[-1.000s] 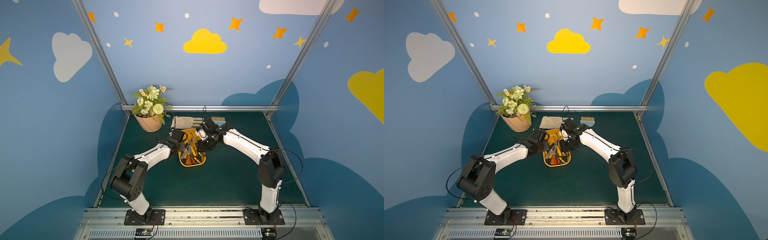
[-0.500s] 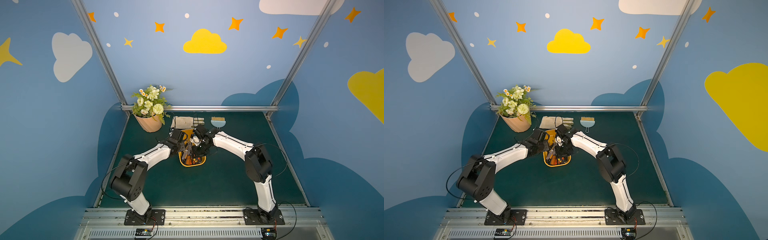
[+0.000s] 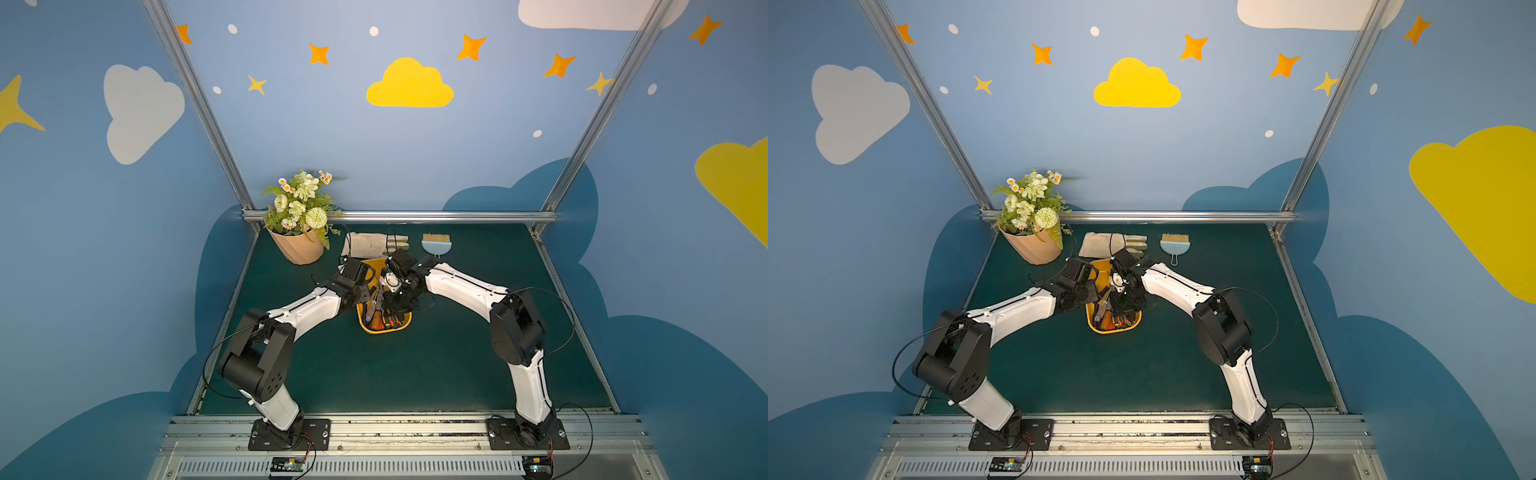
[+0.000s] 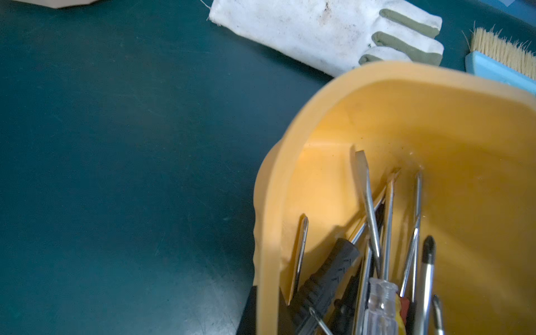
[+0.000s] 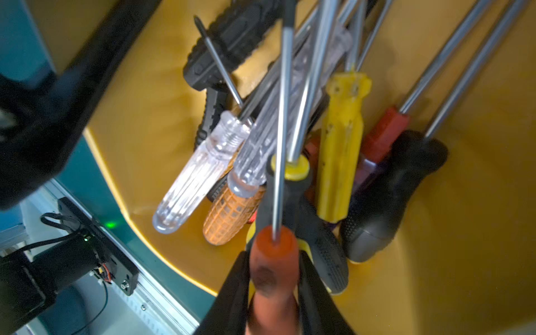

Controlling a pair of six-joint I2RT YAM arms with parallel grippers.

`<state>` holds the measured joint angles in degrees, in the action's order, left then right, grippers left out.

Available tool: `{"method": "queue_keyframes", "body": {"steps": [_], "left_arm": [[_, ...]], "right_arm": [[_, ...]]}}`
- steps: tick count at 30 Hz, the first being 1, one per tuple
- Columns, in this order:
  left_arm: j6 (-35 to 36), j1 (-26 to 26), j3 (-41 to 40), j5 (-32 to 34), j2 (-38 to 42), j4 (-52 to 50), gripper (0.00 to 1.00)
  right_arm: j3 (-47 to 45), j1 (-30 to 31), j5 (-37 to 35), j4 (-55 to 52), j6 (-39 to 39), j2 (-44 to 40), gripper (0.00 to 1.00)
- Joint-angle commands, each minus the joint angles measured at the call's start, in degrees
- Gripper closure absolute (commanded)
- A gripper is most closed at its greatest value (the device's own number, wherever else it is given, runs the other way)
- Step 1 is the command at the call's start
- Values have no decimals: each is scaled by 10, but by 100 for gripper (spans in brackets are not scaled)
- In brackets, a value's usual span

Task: Take out the screwdriver from the storage box
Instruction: Pick up the screwdriver from the storage box.

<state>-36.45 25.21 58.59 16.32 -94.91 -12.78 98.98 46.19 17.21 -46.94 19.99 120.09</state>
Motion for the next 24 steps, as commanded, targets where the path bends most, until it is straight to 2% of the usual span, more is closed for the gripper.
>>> {"method": "queue_keyframes", "body": {"steps": [1,9,18,24], "left_arm": [[-9,-2,8,-8,25,39,98],[-10,-3,8,-9,22,38,98],[-10,-5,10,-8,19,39,98],[-9,-5,10,-4,22,35,98]], "right_arm": [[-12,-2,-6,0,2,-28,75],[-30,-6,-14,7,2,-52,100],[-45,-15,10,44,4,-85,100],[-46,-21,-1,46,1,-102,100]]}}
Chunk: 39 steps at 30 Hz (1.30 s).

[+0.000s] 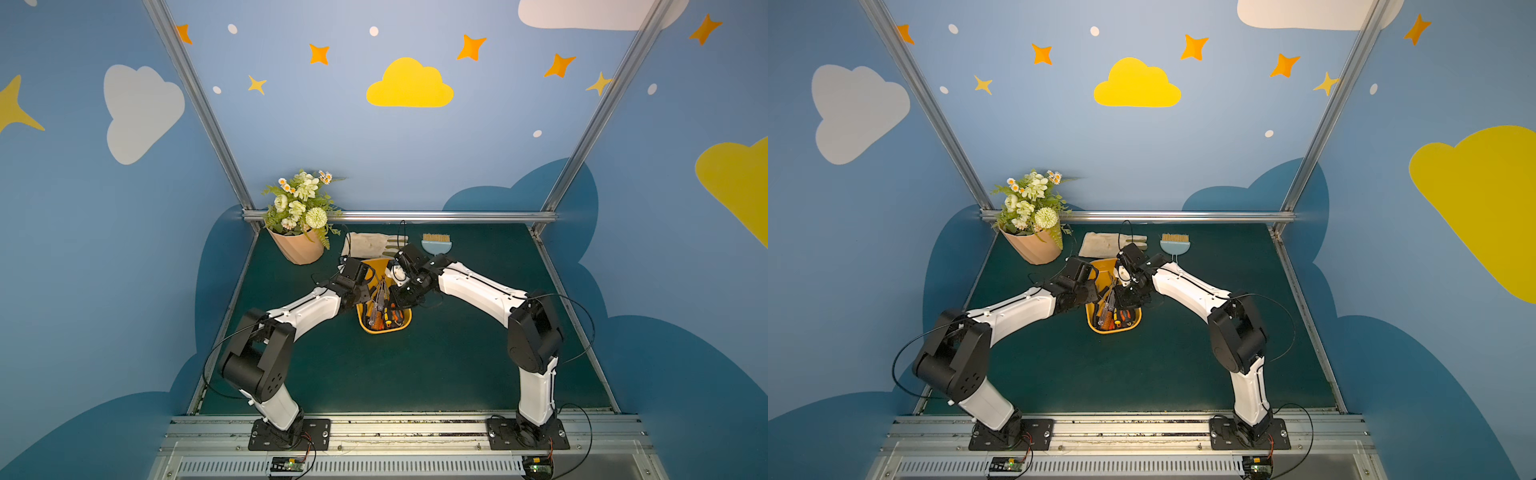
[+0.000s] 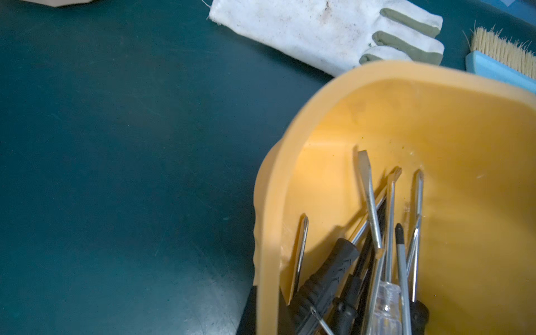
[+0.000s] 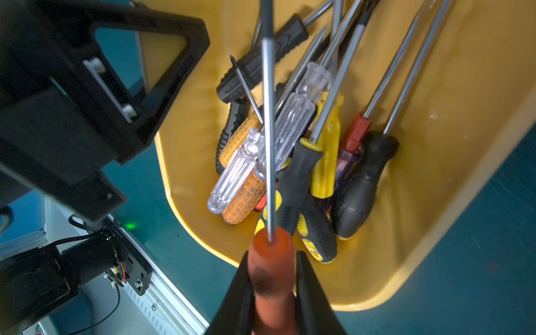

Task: Take out the screwdriver from the storage box
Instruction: Pick up the screwdriver from the storage box, then place the screwdriver at the center of the board.

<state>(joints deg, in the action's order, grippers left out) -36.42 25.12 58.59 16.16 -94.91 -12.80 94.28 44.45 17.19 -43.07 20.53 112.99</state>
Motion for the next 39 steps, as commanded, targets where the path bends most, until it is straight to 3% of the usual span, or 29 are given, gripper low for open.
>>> {"method": "queue_keyframes", "body": {"steps": [1,11,25,39], "left_arm": [[-7,-4,9,-1,23,36,98],[6,-13,4,15,34,46,97],[108,-19,-9,12,50,130,98],[108,-22,-48,5,71,195,98]], "right_arm": [[0,-7,-6,8,-5,-38,100],[-62,-90,-71,-28,-26,-105,100],[-103,-164,-187,-102,-70,-39,100],[-94,-190,-231,-122,-83,14,100]]}}
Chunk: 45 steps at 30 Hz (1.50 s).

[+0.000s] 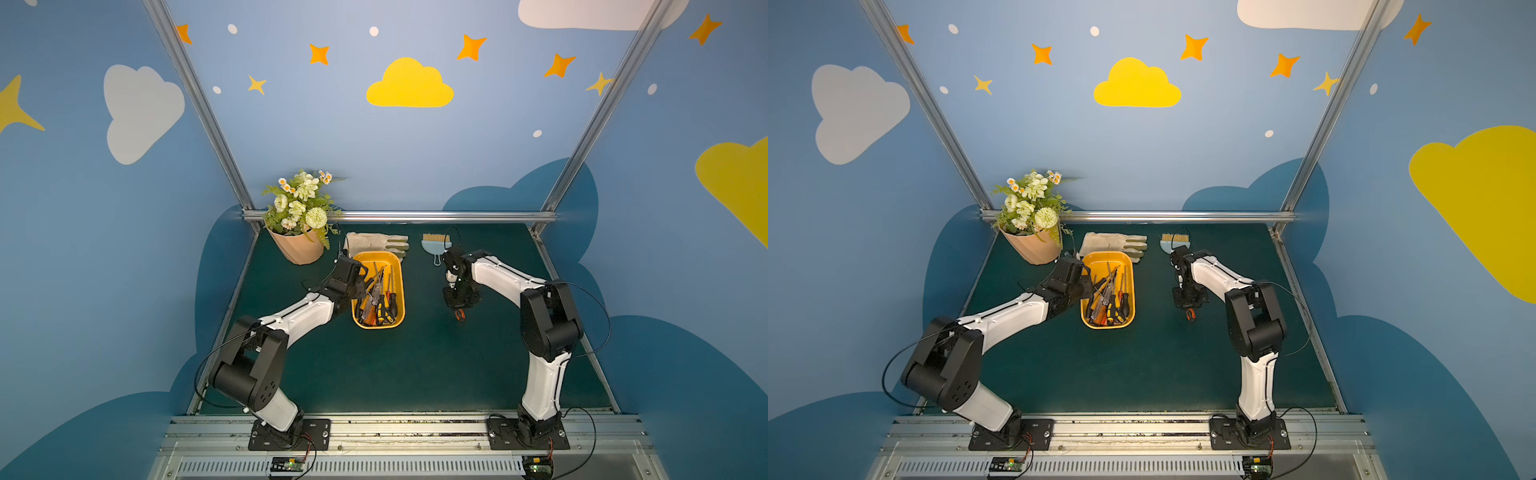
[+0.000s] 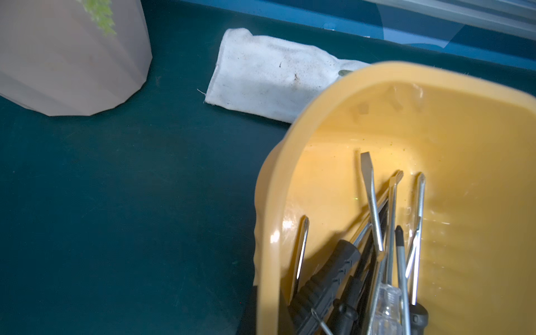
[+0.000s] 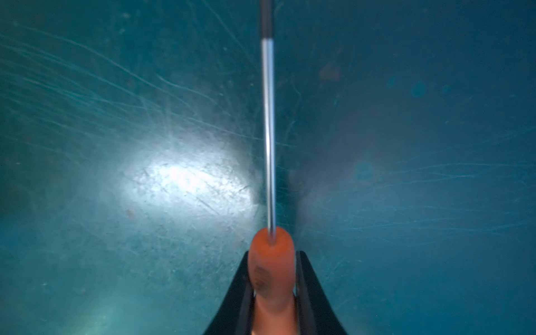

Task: Take out the screwdriver from the storage box
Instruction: Place the screwdriver at the center of the board.

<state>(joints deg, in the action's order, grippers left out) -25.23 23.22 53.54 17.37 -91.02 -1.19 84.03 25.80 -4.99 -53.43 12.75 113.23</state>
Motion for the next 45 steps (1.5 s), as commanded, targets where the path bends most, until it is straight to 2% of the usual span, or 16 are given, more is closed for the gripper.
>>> {"method": "queue_keyframes", "body": {"steps": [1,9,14,16,27,35,40,45], "left_arm": [[-3,-4,-2,-6,33,86,98],[19,-3,-56,-15,50,193,98],[24,-3,-83,-8,55,246,98],[32,-4,-92,-4,57,264,98],[38,-4,-94,22,67,265,98],[37,-3,-98,12,68,280,98],[48,-5,-98,-14,79,282,98],[40,-7,-110,-14,79,298,98]], "right_arm": [[10,-4,-10,-19,-4,15,100],[9,-7,-12,-16,4,30,100],[-1,-7,1,-10,10,23,90],[-12,-8,12,4,13,15,82],[-15,-9,17,5,16,22,55],[-16,-8,23,14,23,-3,50],[-14,3,30,23,23,-51,48],[28,22,46,8,5,-88,47]]}}
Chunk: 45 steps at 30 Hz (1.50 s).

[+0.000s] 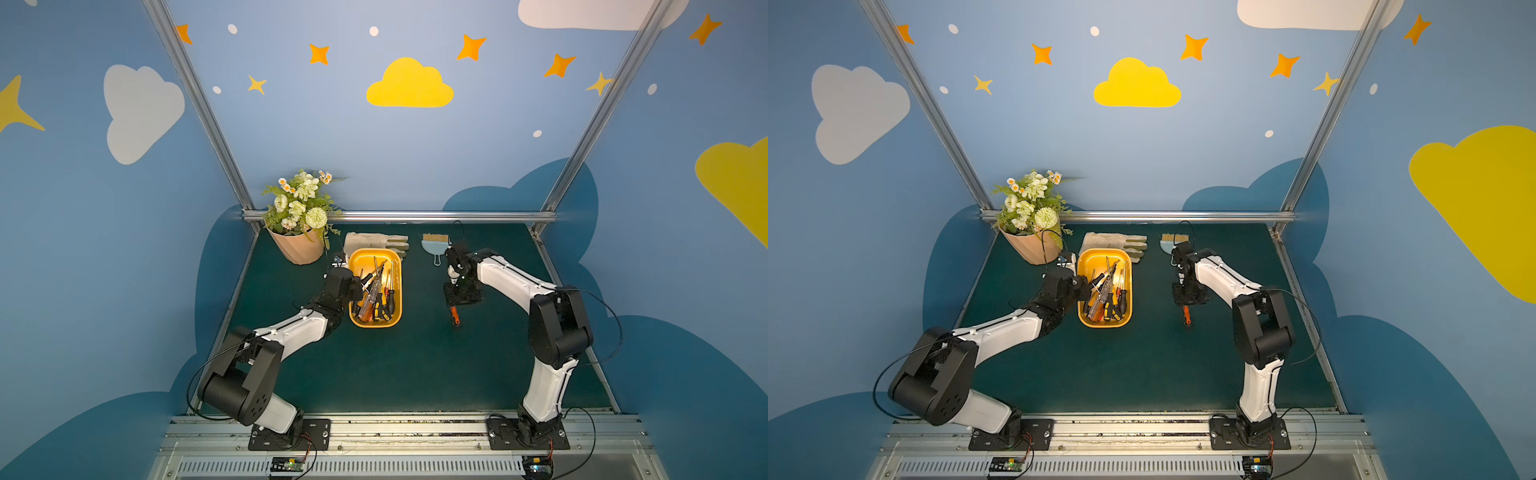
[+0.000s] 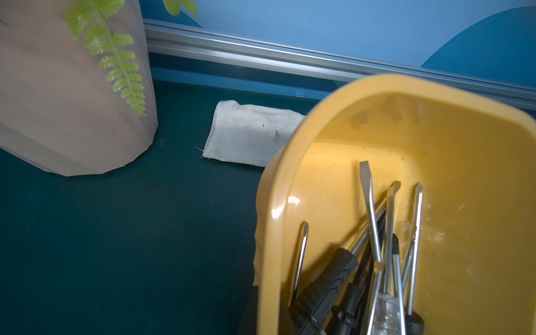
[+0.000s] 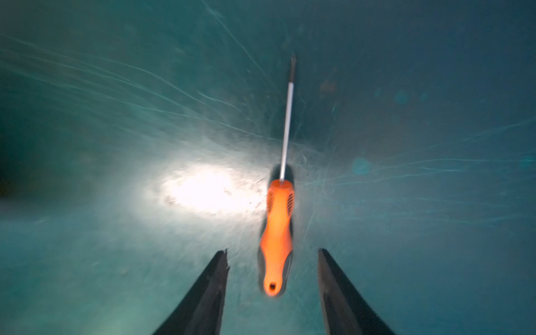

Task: Take out the screwdriver from the storage box
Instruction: Place the screwdriver at the center of the board, then pick up the screwdriver from the storage box.

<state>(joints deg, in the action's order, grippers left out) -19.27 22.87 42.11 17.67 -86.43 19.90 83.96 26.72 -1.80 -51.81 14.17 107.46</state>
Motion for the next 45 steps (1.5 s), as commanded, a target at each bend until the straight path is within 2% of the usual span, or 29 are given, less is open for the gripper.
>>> {"method": "queue_keyframes", "body": {"steps": [1,5,7,10,16,21,27,36,39,42,45], "left_arm": [[-23,-3,-1,-24,37,97,98],[-13,-7,-12,-12,30,103,98],[-34,-15,-19,-24,38,109,98],[-33,-16,-18,-27,44,112,98],[-48,-17,-7,-26,9,109,98],[-69,-18,5,-18,8,87,98],[-61,-16,3,-25,17,80,98],[-79,-16,13,-32,29,33,98],[-85,-16,23,-33,34,4,98],[-89,-16,21,-32,46,-8,98],[-90,-16,22,-26,57,-24,98]], "right_arm": [[37,17,15,-11,-11,-36,47],[50,35,70,9,-12,-60,46],[59,48,109,18,-10,-61,46],[72,84,146,41,-6,-60,46],[62,137,242,142,51,-42,46],[94,172,231,137,64,5,46],[135,194,211,119,80,71,47],[234,211,143,78,92,165,48],[282,213,130,32,93,207,52],[311,214,116,-10,90,235,61],[328,214,121,-42,76,253,59]]}}
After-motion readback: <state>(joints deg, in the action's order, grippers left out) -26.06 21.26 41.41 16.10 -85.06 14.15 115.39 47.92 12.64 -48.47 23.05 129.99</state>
